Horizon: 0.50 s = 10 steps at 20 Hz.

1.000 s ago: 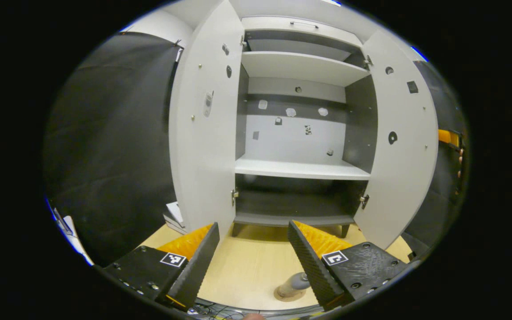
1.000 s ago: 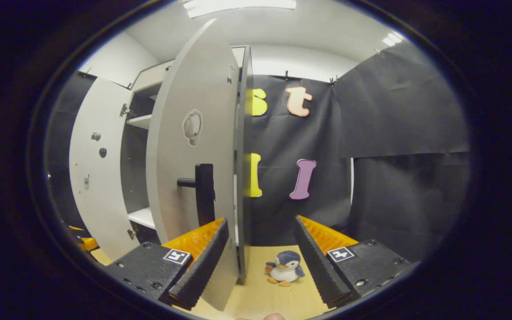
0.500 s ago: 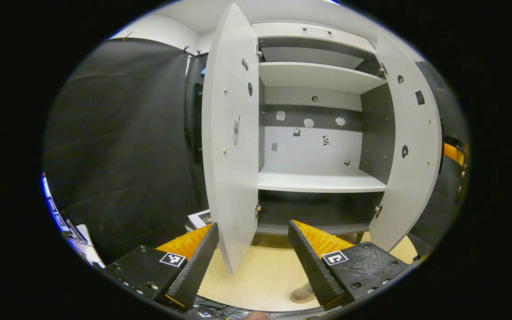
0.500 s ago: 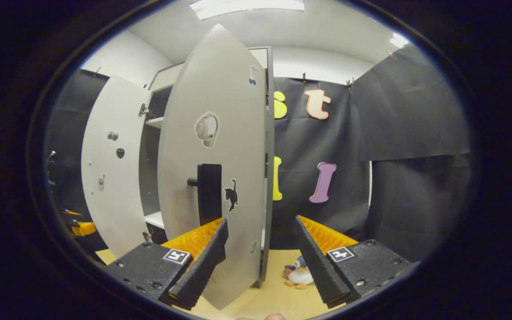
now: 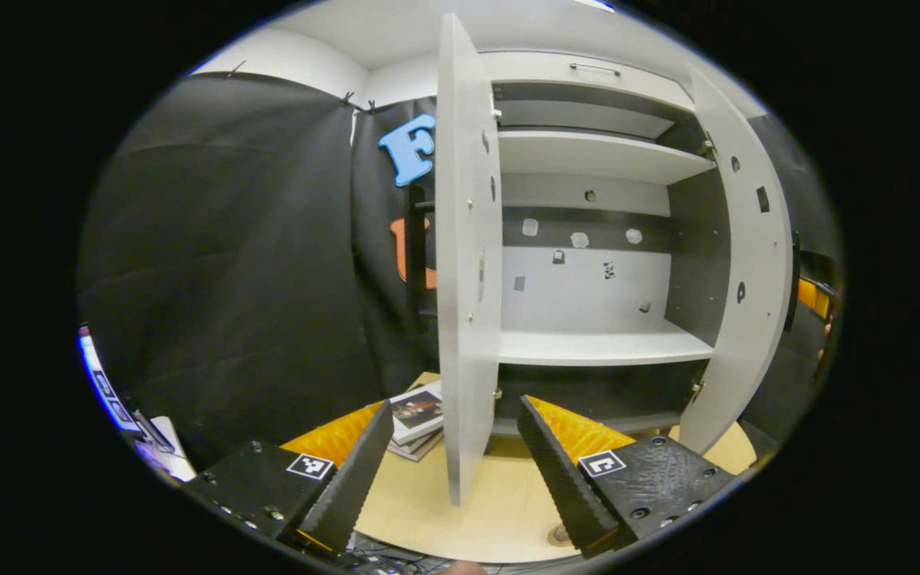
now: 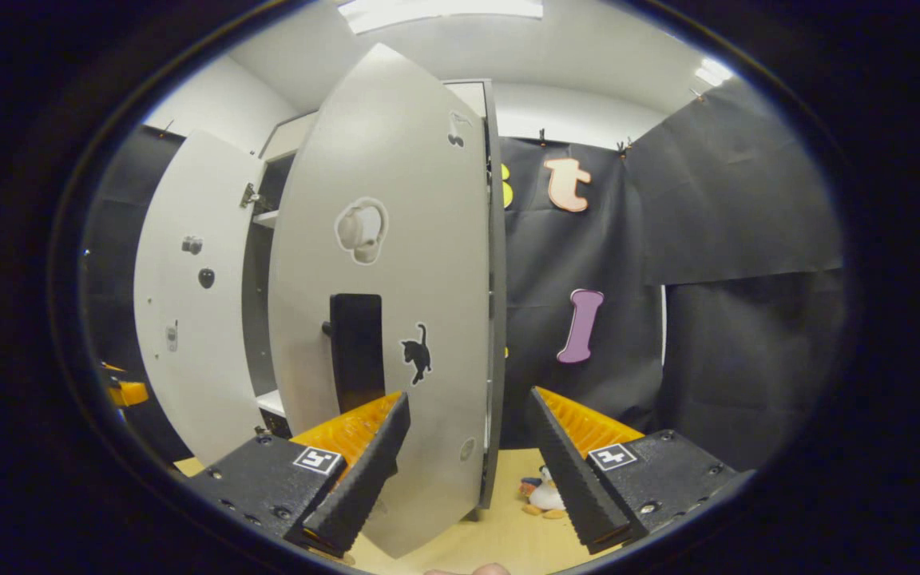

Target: Grasp the bottle in the cabinet with the left hand and place it on the coaster, then close the right door with the right hand and the left door with the left hand.

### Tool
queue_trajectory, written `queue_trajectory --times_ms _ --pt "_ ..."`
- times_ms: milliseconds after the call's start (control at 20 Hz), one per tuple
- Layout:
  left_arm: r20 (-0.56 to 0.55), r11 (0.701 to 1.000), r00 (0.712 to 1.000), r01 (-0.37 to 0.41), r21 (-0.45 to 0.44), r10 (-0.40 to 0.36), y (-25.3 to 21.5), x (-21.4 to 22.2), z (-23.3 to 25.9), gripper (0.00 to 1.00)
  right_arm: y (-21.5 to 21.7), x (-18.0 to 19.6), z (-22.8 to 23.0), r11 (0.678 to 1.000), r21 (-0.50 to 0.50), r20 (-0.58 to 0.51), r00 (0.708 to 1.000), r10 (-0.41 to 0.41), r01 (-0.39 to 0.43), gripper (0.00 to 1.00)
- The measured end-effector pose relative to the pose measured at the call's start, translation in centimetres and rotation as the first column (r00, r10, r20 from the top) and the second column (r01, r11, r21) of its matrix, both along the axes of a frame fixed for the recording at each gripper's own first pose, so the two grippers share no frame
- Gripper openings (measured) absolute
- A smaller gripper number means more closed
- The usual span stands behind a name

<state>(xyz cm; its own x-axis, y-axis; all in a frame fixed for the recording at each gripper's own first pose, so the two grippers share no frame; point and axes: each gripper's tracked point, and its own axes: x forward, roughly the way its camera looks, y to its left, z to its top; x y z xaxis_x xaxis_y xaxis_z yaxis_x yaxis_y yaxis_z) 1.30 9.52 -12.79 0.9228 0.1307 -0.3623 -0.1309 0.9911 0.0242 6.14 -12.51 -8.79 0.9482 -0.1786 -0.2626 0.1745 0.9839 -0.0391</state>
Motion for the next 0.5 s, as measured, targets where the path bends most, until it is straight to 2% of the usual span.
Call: queue_trajectory --times_ms 50,100,150,200,250,350,400,450,500 --pt "0.0 1.0 1.0 -0.008 -0.003 0.008 0.5 0.1 0.1 0.92 0.5 0.4 -0.2 1.0 0.006 0.003 1.0 0.01 -0.01 0.98" --pt "-0.014 1.0 1.0 -0.016 0.003 0.016 1.1 0.1 -0.2 0.99 1.0 0.6 -0.6 1.0 0.013 -0.002 1.0 0.018 -0.018 0.97" --pt "-0.02 1.0 1.0 -0.022 0.013 0.022 1.6 0.1 -0.4 1.0 1.5 0.9 -0.8 1.0 0.02 -0.006 1.0 0.023 -0.023 0.94" --pt "-0.024 0.999 0.999 -0.033 0.02 0.033 2.1 0.1 -0.4 0.96 2.1 1.3 -1.0 0.999 0.025 -0.01 0.999 0.032 -0.032 0.98" --pt "-0.024 0.999 0.999 -0.042 0.022 0.042 2.8 0.0 -0.1 1.0 2.8 1.8 -1.1 0.998 0.03 -0.012 0.999 0.046 -0.046 0.97" --pt "-0.021 0.997 0.997 -0.071 0.025 0.072 4.1 0.1 0.1 0.92 4.8 2.7 -1.5 0.995 0.048 -0.015 0.996 0.093 -0.092 1.0" --pt "-0.022 0.996 0.996 -0.08 0.029 0.081 4.9 0.2 0.1 1.0 5.6 2.9 -1.9 0.993 0.046 -0.026 0.994 0.109 -0.107 0.98" --pt "-0.022 0.995 0.995 -0.093 0.038 0.093 5.6 0.5 -0.1 0.96 6.1 3.1 -2.3 0.993 0.039 -0.036 0.993 0.117 -0.115 0.98" --pt "-0.03 0.994 0.994 -0.104 0.038 0.105 6.3 0.6 -0.4 0.96 6.6 3.1 -2.6 0.992 0.03 -0.042 0.991 0.125 -0.124 0.95"
